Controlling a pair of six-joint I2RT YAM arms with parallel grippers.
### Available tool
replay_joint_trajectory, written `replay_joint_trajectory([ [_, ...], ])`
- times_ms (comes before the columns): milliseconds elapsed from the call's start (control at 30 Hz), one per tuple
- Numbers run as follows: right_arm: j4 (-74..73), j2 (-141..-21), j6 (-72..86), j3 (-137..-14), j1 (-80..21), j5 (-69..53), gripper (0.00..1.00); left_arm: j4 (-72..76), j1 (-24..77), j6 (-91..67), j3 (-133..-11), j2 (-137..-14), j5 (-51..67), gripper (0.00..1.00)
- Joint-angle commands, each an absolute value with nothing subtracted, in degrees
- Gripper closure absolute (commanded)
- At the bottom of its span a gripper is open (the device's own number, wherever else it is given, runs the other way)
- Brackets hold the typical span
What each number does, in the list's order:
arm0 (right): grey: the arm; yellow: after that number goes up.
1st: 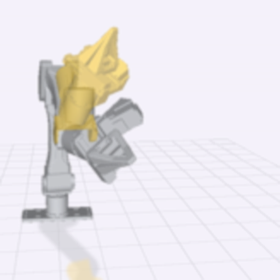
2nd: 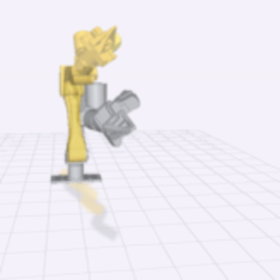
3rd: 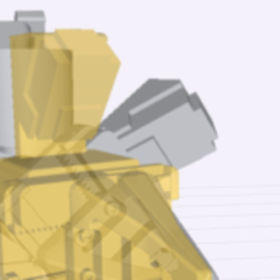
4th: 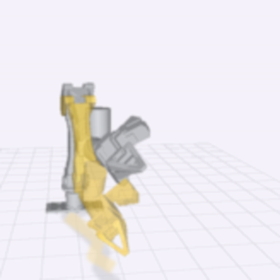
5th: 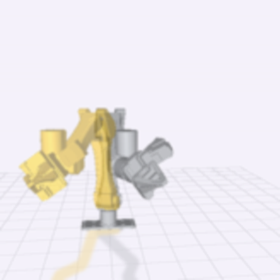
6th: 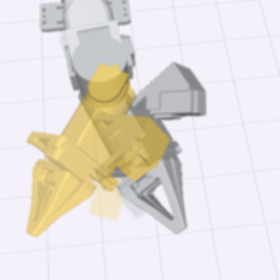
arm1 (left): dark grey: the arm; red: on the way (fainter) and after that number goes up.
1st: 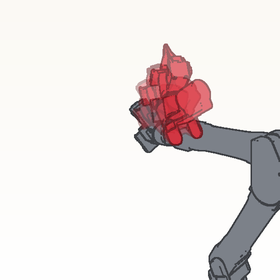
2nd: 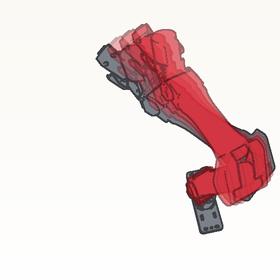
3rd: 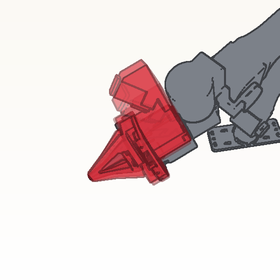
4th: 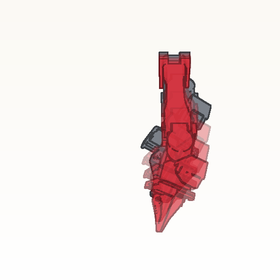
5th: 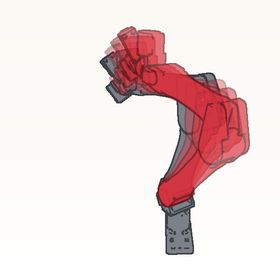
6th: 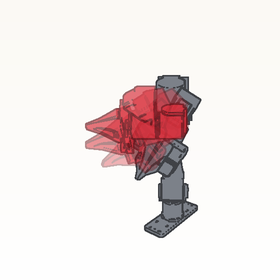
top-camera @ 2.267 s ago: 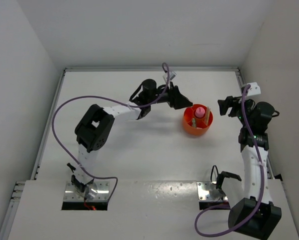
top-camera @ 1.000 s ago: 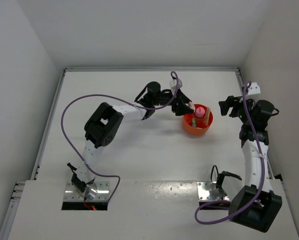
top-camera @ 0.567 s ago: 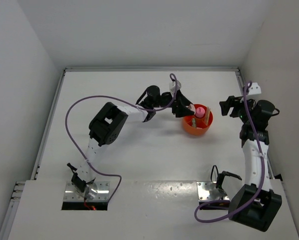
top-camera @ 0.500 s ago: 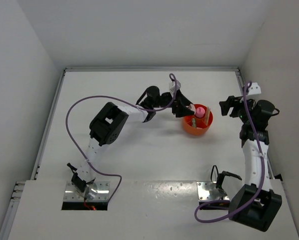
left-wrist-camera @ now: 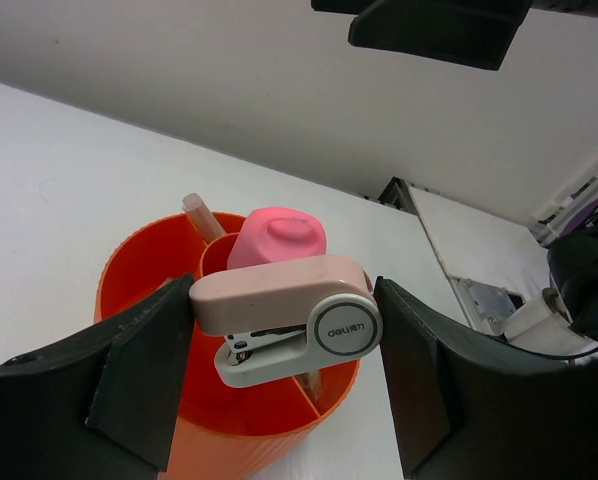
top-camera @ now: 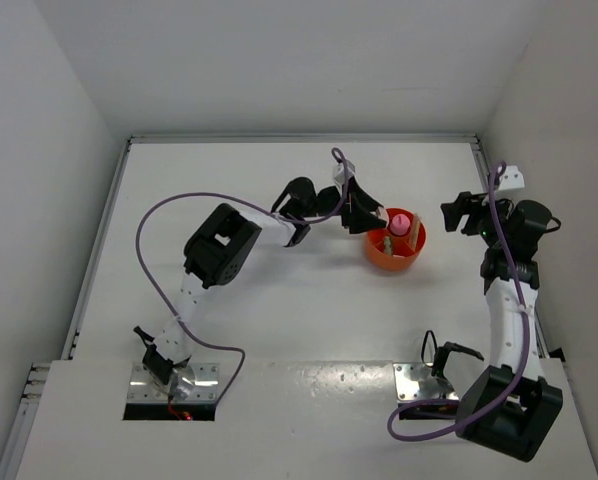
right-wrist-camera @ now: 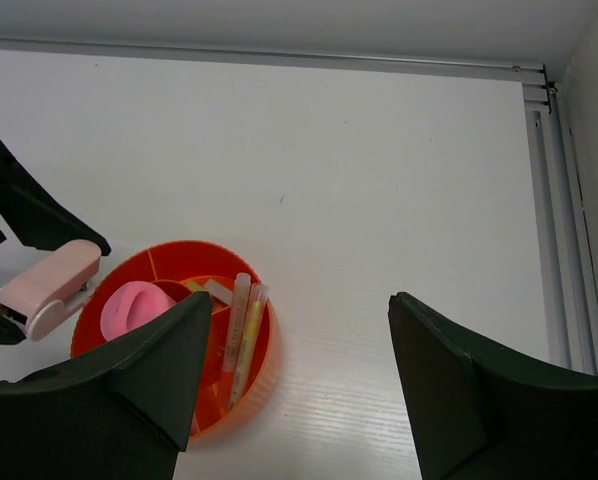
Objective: Sort the stationery into containers
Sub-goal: Place the stationery in the storage box.
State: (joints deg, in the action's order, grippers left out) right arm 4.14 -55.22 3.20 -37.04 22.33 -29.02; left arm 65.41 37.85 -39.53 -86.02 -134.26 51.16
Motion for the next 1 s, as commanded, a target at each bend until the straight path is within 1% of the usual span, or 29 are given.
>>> replay_joint_trajectory([
  [0,5.71,-55.37,2.72,-36.91,22.59,-30.15,0.28,71.02,36.91,-39.29,-87.01,-135.08,51.68,0.67],
  [333,5.71,-55.37,2.72,-36.91,23.64,-30.67,0.28,72.41,36.91,-42.44,-89.3,-138.6,51.68,0.67],
  [600,5.71,-55.37,2.72,-36.91,24.16,-31.2,0.28,72.42,36.91,-42.45,-90.35,-139.13,51.15,0.67],
  [867,5.71,-55.37,2.72,-36.91,24.17,-31.73,0.28,70.76,36.91,-42.45,-91.49,-140.36,51.15,0.61],
  [967,5.71,-55.37,2.72,-36.91,24.7,-31.73,0.28,70.06,36.91,-42.45,-92.02,-140.89,51.15,0.61],
])
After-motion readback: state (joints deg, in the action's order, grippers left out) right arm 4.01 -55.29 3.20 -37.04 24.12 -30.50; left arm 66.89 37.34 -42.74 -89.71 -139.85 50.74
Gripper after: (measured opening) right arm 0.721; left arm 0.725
